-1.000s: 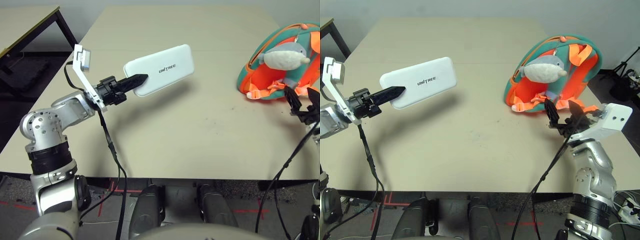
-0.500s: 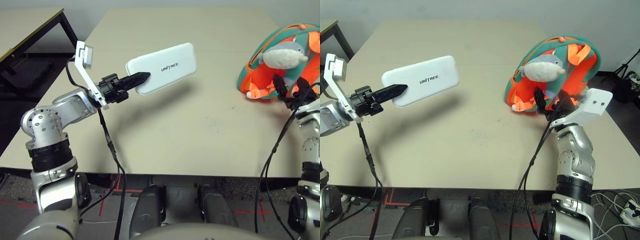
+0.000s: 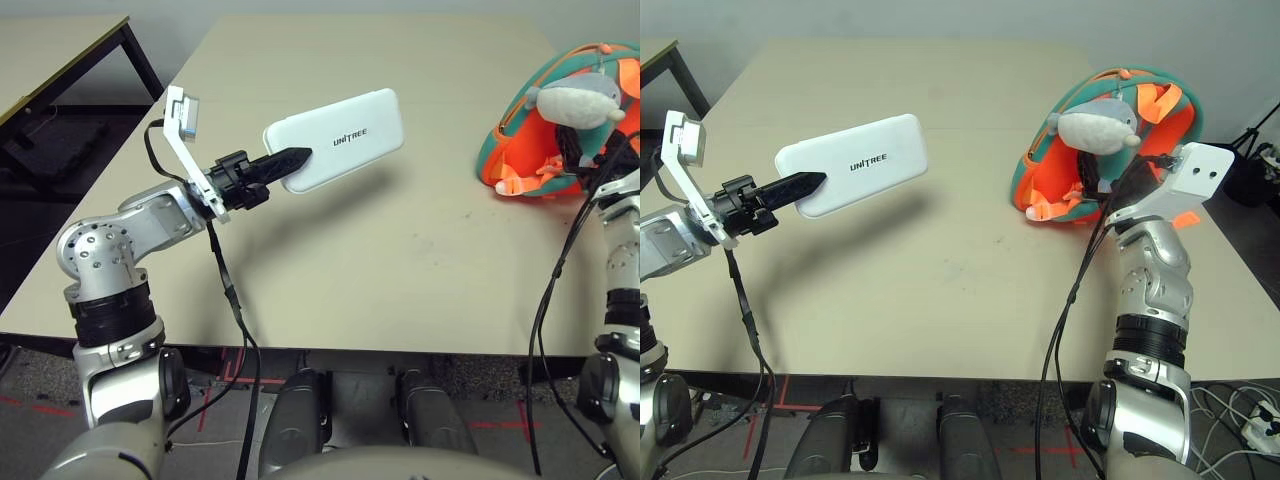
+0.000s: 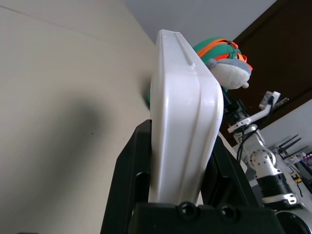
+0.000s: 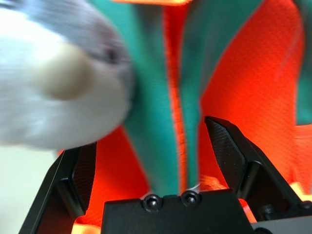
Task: Put the pencil case into the backpack and zip it.
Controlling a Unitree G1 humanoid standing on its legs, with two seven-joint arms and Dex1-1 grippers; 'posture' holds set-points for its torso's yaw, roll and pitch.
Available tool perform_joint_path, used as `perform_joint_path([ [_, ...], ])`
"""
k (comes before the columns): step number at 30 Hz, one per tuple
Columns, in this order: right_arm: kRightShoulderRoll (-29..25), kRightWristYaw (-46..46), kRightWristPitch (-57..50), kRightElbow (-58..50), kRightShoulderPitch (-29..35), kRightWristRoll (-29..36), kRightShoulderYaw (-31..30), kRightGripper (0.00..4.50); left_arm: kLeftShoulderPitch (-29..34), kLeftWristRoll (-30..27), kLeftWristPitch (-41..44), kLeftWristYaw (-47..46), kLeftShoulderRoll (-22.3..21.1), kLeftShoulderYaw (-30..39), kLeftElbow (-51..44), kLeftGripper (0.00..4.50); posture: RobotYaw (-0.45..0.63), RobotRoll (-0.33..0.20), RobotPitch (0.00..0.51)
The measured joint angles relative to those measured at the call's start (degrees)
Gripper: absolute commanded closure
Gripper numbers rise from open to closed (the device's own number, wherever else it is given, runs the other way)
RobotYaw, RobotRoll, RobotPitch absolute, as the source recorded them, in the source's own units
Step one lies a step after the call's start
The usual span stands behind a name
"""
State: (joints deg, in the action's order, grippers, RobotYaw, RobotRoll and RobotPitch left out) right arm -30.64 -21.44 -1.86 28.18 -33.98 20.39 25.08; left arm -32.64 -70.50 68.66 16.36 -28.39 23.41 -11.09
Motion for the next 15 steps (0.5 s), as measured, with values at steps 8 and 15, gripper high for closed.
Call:
perform_joint_path([
  [8, -2.1, 1.2, 0.9, 7.6, -2.9, -1.5, -0.4, 0.0, 0.0, -0.1, -2.0, -1.2, 0.8, -0.1, -0.1, 3.14, 0.02, 0.0, 0.097],
  [15, -2.1, 1.2, 0.8, 9.1, -4.1, -1.5, -0.7, 1.79, -0.1, 0.1, -2.5, -0.6, 0.6, -1.5, 0.6, 3.14, 0.01, 0.0, 0.094],
])
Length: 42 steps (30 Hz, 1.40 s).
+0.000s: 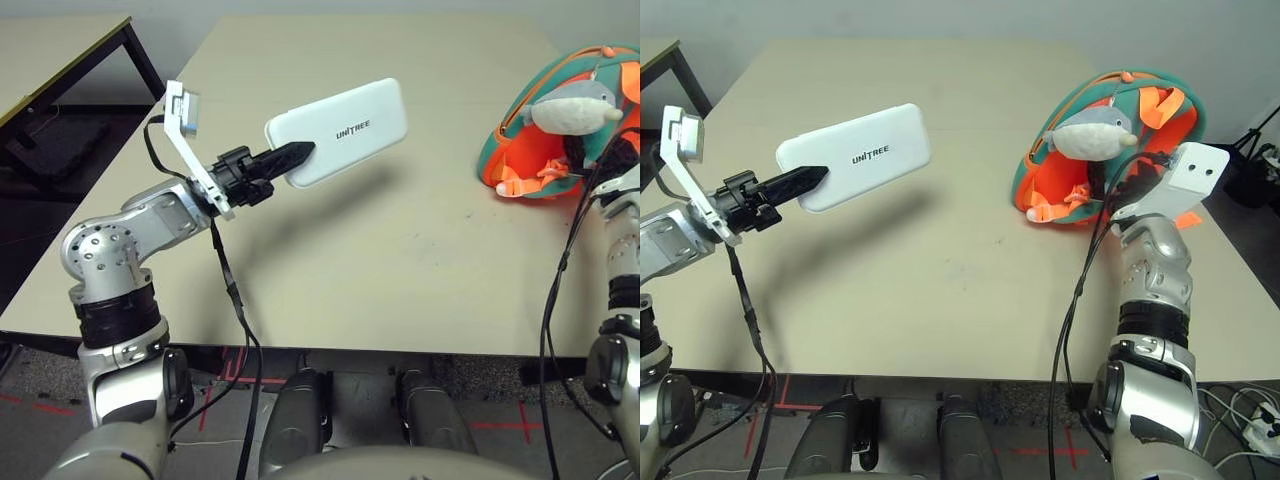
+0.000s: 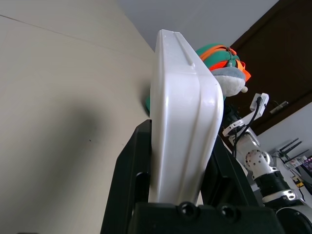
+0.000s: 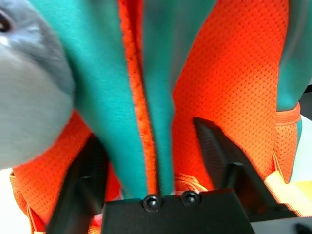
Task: Put the pencil case into the backpack and zip it.
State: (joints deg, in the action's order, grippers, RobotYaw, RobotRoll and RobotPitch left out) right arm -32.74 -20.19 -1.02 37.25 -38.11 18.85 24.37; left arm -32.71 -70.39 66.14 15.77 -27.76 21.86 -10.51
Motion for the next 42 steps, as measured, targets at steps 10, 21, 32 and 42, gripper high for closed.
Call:
perform_joint_path([
  [10, 0.6, -0.3, -1.5, -2.4, 0.1, 0.5, -0.4, 4.31, -1.0, 1.0, -1.0, 1.8, -0.5, -1.0, 2.1, 3.14, -0.01, 0.0, 0.084],
  [21, -1.0, 1.4, -21.4, -37.3, 13.2, 7.3, -0.2, 4.31, -4.5, 4.0, -1.8, 6.3, -1.4, -4.0, 6.6, 3.14, -0.12, 0.0, 0.101],
  [32, -3.5, 9.4, -48.0, -71.8, 21.0, 25.4, 3.6, 4.31, -8.9, 10.6, -4.5, 14.7, -0.2, -9.1, 14.3, 3.14, -0.25, 0.0, 0.127],
  [42, -14.1, 22.6, -53.7, -88.2, 37.9, 60.6, 15.3, 4.31, -11.6, 16.0, -6.2, 21.6, 0.3, -11.5, 19.9, 3.14, -0.32, 0.0, 0.155],
])
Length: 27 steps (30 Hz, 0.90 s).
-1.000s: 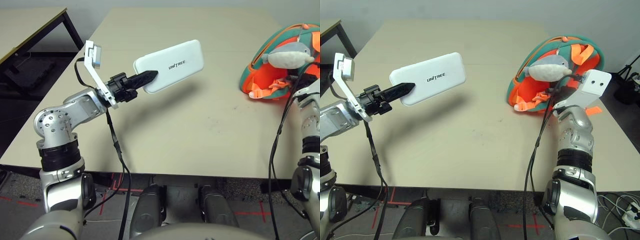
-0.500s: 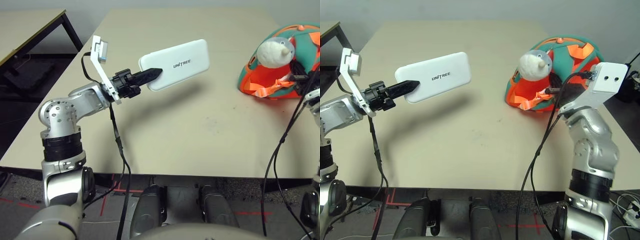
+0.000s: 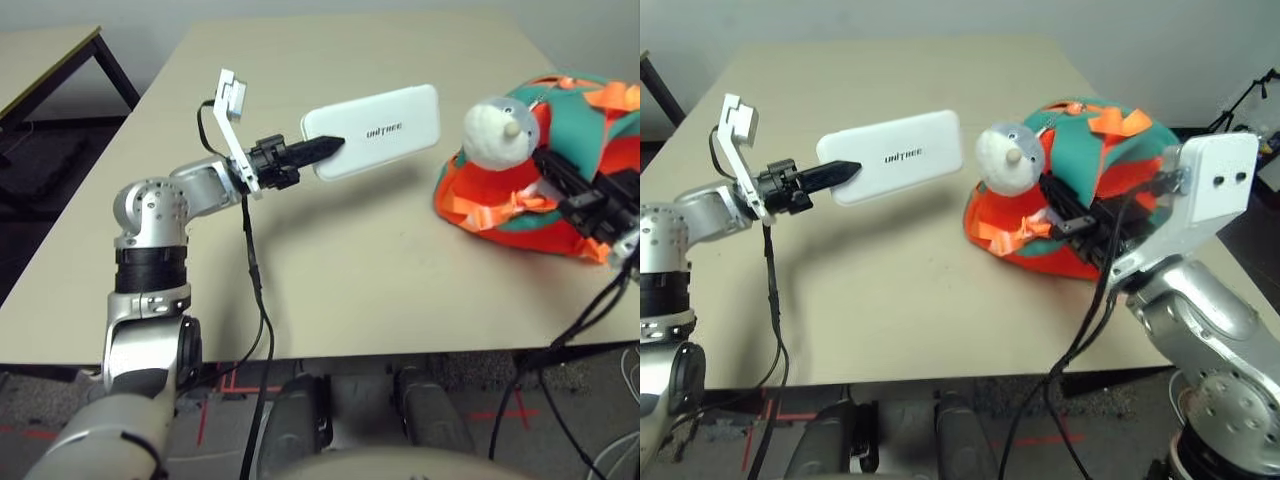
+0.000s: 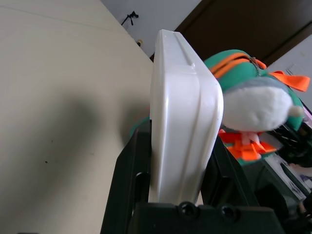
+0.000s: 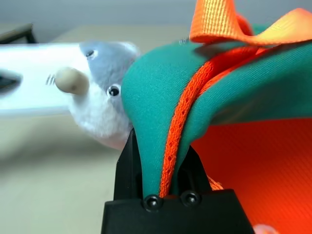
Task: Put the pencil case into the backpack and zip it.
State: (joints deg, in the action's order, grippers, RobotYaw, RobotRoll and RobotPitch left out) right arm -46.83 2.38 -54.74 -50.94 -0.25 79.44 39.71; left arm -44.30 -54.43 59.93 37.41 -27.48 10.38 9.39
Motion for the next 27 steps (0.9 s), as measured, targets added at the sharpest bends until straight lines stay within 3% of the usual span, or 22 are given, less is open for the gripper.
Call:
perform_joint_path([
  [6, -8.5, 4.4, 5.1, -3.6, 14.5, 16.8, 11.5, 4.31, -1.4, 3.3, -2.1, 3.5, -1.2, -0.2, 4.1, 3.14, -0.35, 0.0, 0.16],
  [12, -11.4, 6.5, 9.3, -5.8, 23.0, 23.8, 18.2, 4.31, -3.0, 7.0, -3.9, 7.2, -4.0, -0.2, 7.3, 3.14, -0.35, 0.0, 0.159],
  [18, -11.8, 4.0, 12.0, -6.5, 26.5, 22.4, 18.3, 4.31, -5.7, 10.1, -4.8, 12.1, -7.8, -0.7, 9.0, 3.14, -0.3, 0.0, 0.156],
  [23, -7.4, -4.4, 12.4, -5.6, 30.4, 13.6, 17.7, 4.31, -14.4, 11.8, -4.5, 20.2, -15.9, -2.7, 10.3, 3.14, -0.26, 0.0, 0.157],
  [27, -3.0, -10.5, 14.4, -4.5, 31.2, 4.8, 13.6, 4.31, -21.0, 14.0, -4.5, 28.3, -20.8, -6.6, 11.0, 3.14, -0.24, 0.0, 0.159],
])
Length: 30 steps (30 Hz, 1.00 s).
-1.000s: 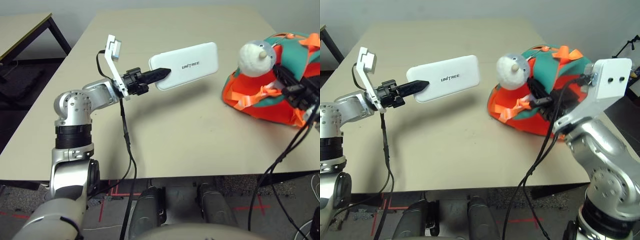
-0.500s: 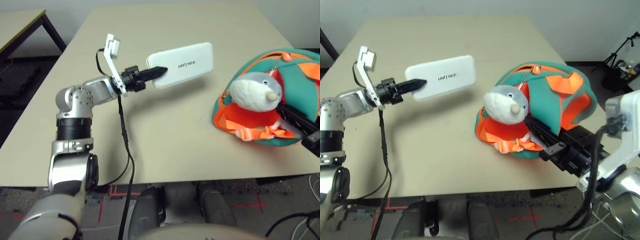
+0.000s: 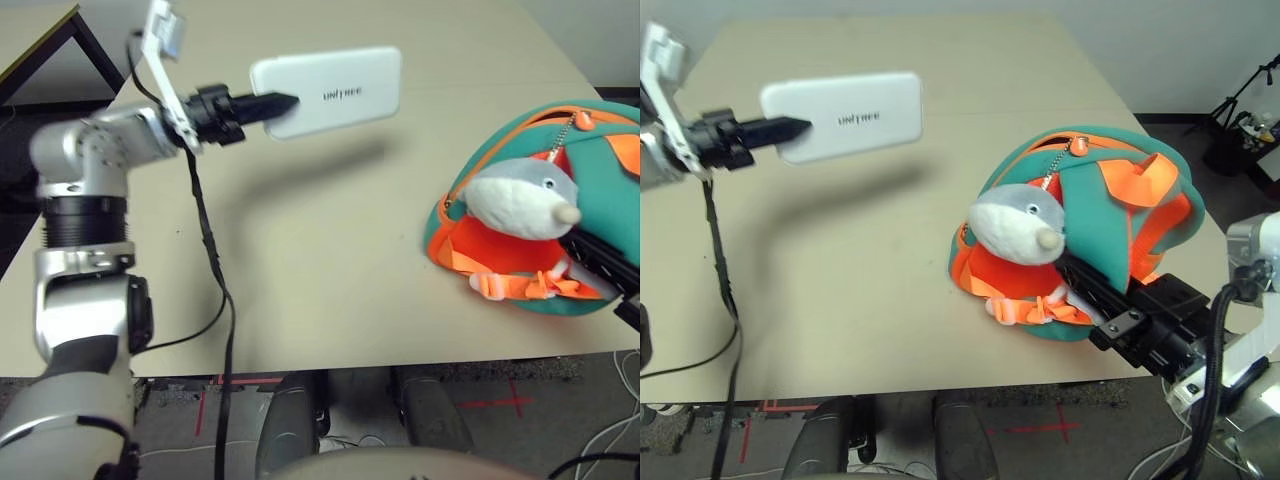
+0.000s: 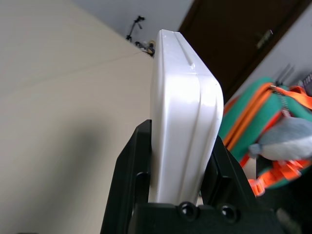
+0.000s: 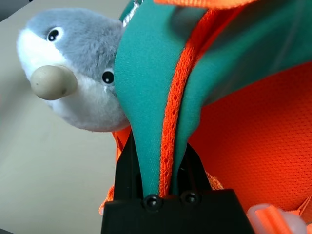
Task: Put the pencil case into the backpack and zip it.
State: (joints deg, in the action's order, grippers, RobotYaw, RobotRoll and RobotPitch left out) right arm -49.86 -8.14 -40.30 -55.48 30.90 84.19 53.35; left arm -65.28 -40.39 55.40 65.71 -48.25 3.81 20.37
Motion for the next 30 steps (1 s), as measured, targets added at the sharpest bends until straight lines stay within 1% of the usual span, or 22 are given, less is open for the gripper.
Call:
perform_joint_path([
  [3, 0.2, -1.9, 1.1, 0.9, -0.9, -3.2, -2.6, 4.31, -2.9, 2.5, -0.5, 5.1, -0.5, -4.0, 0.8, 3.14, -0.24, 0.0, 0.163],
  [8, -1.1, -4.0, 1.6, 3.0, -2.8, -4.9, -3.3, 4.31, -6.9, 5.1, -1.1, 10.7, 0.6, -7.9, 2.1, 3.14, -0.23, 0.0, 0.171],
  [12, -1.6, -4.9, 1.6, 4.3, -4.1, -5.9, -4.3, 4.31, -8.5, 6.2, -1.1, 13.8, 3.0, -10.0, 2.1, 3.14, -0.23, 0.0, 0.173],
  [15, -1.8, -5.1, 1.6, 4.7, -5.1, -6.3, -5.3, 4.31, -8.7, 6.6, -1.1, 15.6, 6.0, -11.8, 2.0, 3.14, -0.24, 0.0, 0.174],
  [21, -1.9, -5.1, 1.6, 5.1, -6.2, -7.1, -6.8, 4.31, -8.7, 9.4, -4.4, 17.6, 11.1, -14.3, 2.4, 3.14, -0.26, 0.0, 0.175],
  [30, -0.9, -3.6, 2.1, 4.2, -6.4, -7.7, -7.4, 4.31, -8.8, 13.1, -9.3, 19.7, 15.8, -15.7, 6.2, 3.14, -0.29, 0.0, 0.179],
])
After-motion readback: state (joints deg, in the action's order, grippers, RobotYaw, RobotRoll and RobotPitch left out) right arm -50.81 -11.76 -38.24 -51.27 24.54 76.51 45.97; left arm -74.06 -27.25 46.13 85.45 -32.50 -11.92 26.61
